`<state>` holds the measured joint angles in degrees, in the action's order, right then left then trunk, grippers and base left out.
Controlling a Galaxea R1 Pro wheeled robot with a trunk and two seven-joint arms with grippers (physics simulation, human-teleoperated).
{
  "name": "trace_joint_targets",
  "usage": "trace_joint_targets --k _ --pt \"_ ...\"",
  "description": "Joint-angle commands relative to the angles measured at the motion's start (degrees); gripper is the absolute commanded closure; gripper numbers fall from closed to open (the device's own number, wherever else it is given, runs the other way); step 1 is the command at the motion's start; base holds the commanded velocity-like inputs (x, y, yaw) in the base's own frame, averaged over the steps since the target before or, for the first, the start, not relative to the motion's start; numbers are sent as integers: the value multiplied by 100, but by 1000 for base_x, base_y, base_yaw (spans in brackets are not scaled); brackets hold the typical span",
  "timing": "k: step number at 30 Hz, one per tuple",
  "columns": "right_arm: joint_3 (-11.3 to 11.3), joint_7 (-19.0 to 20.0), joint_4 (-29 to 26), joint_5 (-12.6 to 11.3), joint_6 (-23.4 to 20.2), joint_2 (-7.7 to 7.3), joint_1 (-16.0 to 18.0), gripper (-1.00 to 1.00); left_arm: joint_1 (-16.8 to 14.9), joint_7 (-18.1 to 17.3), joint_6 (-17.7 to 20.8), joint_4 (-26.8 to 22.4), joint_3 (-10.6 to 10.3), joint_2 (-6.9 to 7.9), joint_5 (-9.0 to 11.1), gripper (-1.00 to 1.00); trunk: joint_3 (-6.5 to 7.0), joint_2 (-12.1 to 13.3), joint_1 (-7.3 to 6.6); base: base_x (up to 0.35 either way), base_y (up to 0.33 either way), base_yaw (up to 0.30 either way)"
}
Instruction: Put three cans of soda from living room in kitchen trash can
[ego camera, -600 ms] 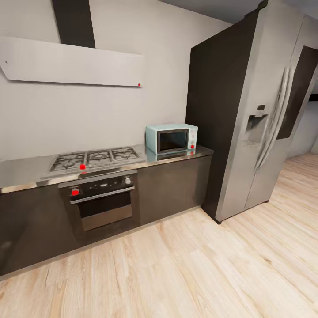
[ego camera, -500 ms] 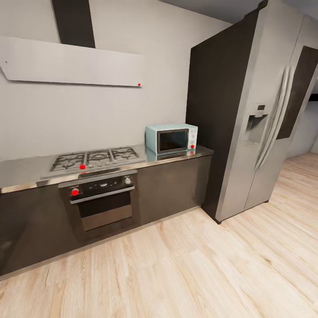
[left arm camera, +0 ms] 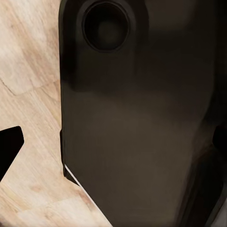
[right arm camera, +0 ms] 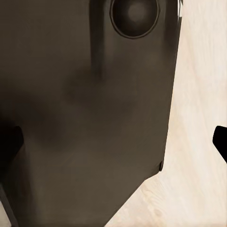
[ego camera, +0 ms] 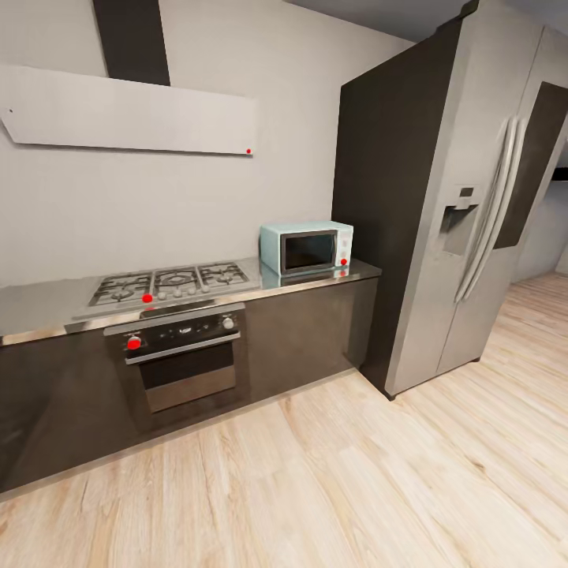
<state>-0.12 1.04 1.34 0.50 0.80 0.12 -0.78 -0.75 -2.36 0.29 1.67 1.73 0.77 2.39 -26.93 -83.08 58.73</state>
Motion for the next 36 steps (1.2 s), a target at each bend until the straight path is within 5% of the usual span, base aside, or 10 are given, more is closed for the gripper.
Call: trace_joint_targets --k 1,14,15,23,36 --pt "0 0 0 0 0 0 0 -100 0 0 0 0 0 0 0 -100 0 0 0 0 0 0" --pt "-241 43 -192 -324 273 190 333 -100 -334 -326 -320 -307 -74 104 24 -100 11 0 0 0 0 -23" --pt "-252 43 -193 -537 1739 188 621 -100 -940 -420 -2727 -649 -74 105 24 -100 16 0 0 0 0 -146" --pt "-361 52 -200 -966 1797 162 638 -100 -944 -434 -2834 -652 -75 107 24 -100 63 0 0 0 0 -174" --pt "-328 55 -196 -957 1809 174 640 -100 -944 -441 -2849 -659 -68 108 37 -100 144 0 0 0 0 -189"
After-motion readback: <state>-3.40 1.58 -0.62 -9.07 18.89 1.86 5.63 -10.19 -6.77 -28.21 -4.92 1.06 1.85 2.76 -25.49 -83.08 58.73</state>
